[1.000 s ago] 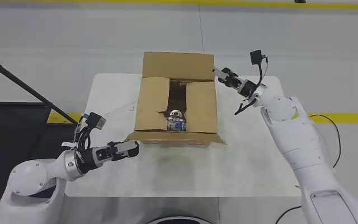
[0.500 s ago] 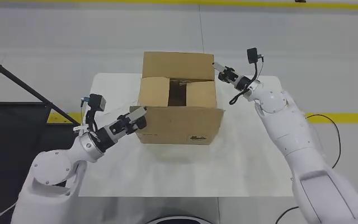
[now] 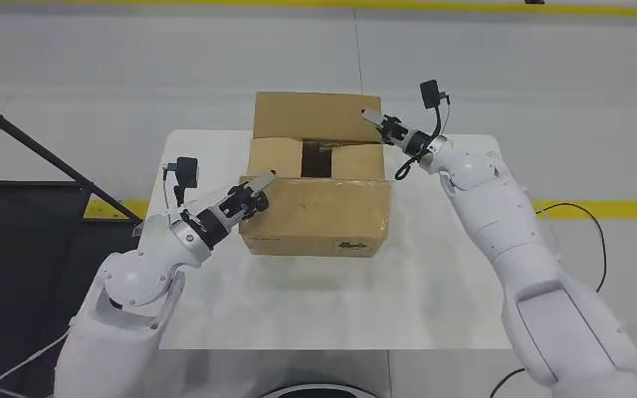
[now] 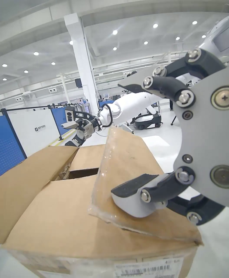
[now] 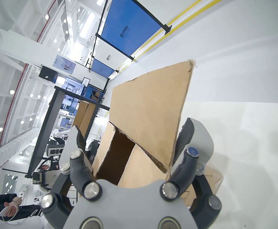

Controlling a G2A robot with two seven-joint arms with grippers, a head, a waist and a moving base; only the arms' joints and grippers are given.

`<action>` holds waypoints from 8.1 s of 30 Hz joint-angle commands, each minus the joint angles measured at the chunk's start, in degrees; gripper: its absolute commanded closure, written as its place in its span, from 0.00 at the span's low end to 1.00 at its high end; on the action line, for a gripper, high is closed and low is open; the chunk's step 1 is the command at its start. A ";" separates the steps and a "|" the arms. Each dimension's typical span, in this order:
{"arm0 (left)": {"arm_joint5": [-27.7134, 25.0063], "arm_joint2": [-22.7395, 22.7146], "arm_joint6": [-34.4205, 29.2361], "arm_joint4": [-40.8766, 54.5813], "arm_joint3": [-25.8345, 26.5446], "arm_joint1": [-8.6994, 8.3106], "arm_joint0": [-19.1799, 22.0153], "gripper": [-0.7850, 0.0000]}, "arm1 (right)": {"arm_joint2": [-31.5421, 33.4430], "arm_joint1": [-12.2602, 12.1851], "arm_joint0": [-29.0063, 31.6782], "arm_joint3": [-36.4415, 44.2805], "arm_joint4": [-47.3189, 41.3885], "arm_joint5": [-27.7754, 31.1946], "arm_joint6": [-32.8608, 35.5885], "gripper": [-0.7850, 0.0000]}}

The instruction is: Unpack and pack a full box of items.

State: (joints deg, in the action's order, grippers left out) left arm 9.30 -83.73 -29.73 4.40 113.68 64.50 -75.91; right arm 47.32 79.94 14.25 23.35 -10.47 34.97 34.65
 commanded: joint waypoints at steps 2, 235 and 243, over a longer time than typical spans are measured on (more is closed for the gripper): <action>0.37 0.71 0.81 -0.30 -0.33 0.09 0.35 0.00 | 1.37 0.44 -0.64 -1.87 -4.29 3.30 3.60 0.00; 0.34 14.32 29.89 18.36 -11.12 10.16 14.68 0.00 | 25.02 -13.88 32.33 49.53 -15.83 -7.54 39.03 0.00; 0.52 15.81 30.01 18.18 -12.81 10.85 16.40 0.00 | 23.33 -13.98 38.04 66.79 14.32 -13.44 12.68 0.00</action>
State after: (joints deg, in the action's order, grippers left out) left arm 9.84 -68.05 0.33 22.63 100.95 75.28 -59.63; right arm 70.78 65.97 51.42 87.12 -3.90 22.84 53.14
